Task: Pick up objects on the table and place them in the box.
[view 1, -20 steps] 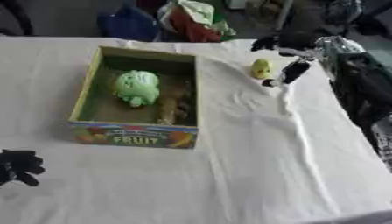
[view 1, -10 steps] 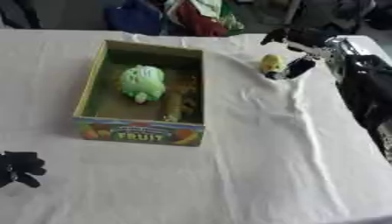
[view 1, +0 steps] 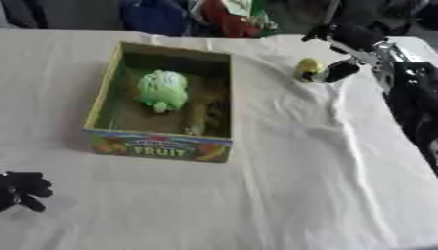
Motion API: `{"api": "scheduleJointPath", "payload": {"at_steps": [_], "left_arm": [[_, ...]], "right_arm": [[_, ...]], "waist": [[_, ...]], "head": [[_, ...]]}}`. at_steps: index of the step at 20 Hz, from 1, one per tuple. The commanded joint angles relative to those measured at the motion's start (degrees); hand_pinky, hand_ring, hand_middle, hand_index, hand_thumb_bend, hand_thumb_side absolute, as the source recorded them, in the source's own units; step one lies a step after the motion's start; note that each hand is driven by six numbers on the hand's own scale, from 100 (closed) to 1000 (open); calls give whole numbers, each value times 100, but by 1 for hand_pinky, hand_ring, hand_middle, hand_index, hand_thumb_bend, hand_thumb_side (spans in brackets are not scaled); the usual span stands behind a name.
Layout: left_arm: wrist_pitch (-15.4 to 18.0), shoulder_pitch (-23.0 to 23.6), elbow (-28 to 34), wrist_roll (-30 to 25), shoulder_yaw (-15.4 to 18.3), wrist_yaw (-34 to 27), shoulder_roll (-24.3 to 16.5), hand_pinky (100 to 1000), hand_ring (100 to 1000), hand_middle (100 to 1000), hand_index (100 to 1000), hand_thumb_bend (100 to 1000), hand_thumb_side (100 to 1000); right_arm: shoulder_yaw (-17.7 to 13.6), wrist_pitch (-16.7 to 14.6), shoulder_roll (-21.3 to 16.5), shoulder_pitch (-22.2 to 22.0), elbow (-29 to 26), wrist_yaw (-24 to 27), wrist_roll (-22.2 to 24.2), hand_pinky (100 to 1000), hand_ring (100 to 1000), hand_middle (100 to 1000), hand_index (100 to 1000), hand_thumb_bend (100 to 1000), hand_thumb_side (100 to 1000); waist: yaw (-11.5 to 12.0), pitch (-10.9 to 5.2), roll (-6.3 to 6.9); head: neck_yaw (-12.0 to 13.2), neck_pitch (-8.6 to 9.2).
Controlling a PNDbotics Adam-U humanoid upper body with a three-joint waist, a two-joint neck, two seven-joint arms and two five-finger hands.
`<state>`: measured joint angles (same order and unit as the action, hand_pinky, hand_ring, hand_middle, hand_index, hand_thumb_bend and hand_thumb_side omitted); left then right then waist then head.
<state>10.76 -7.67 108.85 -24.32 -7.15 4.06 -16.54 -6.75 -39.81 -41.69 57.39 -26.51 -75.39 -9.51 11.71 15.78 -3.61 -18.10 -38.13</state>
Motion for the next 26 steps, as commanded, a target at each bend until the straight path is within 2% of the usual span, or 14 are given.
{"api": "scheduleJointPath", "payload": {"at_steps": [1, 6, 12, 14, 20, 26], "left_arm": [[28, -34, 109, 4, 40, 35, -9, 586, 682, 670, 819, 304, 1000], [27, -45, 104, 4, 43, 52, 6, 586, 683, 670, 819, 303, 1000], [30, -50, 105, 9, 46, 66, 19, 587, 685, 671, 819, 298, 1000], [32, -50, 107, 9, 47, 69, 22, 587, 685, 671, 819, 297, 1000], [37, -51, 111, 7, 48, 71, 31, 588, 687, 672, 819, 294, 1000], [38, -44, 109, 6, 47, 67, 35, 589, 687, 672, 820, 290, 1000]], "right_arm": [[-37, 253, -262, 53, 37, -123, -173, 724, 815, 809, 882, 453, 531], [0, 529, -246, 16, 164, -274, -397, 720, 806, 794, 868, 453, 544], [40, 701, -208, -14, 272, -446, -555, 713, 793, 747, 817, 453, 552], [41, 739, -199, -19, 289, -488, -603, 706, 783, 716, 790, 453, 546], [29, 914, -181, -55, 292, -547, -897, 653, 707, 540, 634, 454, 503], [39, 1055, -175, -86, 335, -558, -1158, 615, 647, 460, 546, 456, 455]], "waist": [[3, -76, 15], [18, -42, 2], [27, -17, 10], [29, -12, 14], [22, -15, 30], [17, -31, 45]], "head": [[12, 65], [21, 61], [19, 47], [16, 44], [9, 41], [6, 48]]}}
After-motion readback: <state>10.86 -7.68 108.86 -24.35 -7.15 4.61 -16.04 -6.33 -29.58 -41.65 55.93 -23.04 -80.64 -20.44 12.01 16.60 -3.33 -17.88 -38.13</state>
